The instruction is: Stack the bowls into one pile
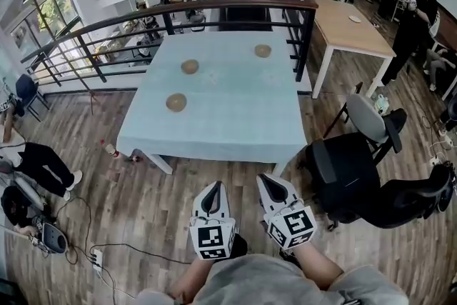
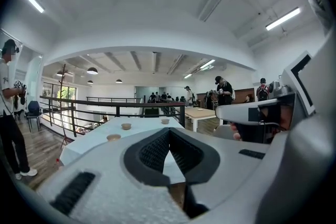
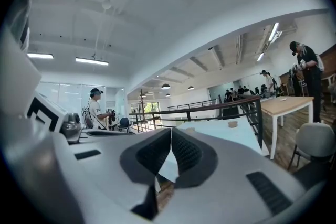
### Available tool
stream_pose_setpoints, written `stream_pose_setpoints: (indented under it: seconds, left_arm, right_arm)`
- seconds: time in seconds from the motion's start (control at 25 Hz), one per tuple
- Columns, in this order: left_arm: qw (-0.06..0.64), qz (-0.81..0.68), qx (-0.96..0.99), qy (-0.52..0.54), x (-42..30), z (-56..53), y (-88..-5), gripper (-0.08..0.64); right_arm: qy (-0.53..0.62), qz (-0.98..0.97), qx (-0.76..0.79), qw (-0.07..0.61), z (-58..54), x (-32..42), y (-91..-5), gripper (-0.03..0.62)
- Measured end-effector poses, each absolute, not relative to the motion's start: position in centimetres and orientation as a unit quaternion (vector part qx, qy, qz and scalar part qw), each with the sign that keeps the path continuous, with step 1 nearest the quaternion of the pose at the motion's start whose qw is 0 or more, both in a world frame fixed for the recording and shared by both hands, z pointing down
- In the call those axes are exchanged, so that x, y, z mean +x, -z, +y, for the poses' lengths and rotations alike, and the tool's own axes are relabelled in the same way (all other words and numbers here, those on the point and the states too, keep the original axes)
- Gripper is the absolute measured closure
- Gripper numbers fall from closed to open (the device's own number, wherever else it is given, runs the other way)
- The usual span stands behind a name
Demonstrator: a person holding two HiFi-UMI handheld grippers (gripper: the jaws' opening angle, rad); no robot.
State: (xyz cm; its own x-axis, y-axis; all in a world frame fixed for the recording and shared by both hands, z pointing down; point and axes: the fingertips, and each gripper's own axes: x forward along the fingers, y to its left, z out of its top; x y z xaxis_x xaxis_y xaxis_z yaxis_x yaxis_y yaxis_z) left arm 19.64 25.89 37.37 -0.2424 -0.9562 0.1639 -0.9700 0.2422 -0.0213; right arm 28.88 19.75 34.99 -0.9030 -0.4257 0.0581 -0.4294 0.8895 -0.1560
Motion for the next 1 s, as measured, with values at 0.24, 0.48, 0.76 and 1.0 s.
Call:
stream_pose_setpoints:
  seconds: [0.24,0.48,0.76,1.0]
  left_arm:
    - [0.071,-0.784,0.613,-0.062,16.3,23.6,-37.3,0.543]
    - [0.076,-0.783,0.614,-0.063,12.2,21.5,-37.3,0.543]
    - [0.072,-0.78,0.619,-0.062,7.9,18.9,-36.8,0.543]
    - [0.071,-0.78,0.619,-0.065,4.4,17.2,-36.9,0.543]
  right_arm:
    - [-0.084,-0.97,0.226,0.019,17.2,25.5,-34.3,0.565]
    - [-0.085,-0.968,0.234,0.024,15.1,22.1,-34.3,0.565]
    - [-0.081,-0.967,0.242,0.02,12.4,17.5,-33.6,0.565]
    - [-0.082,-0.965,0.249,0.016,10.5,14.4,-33.8,0.565]
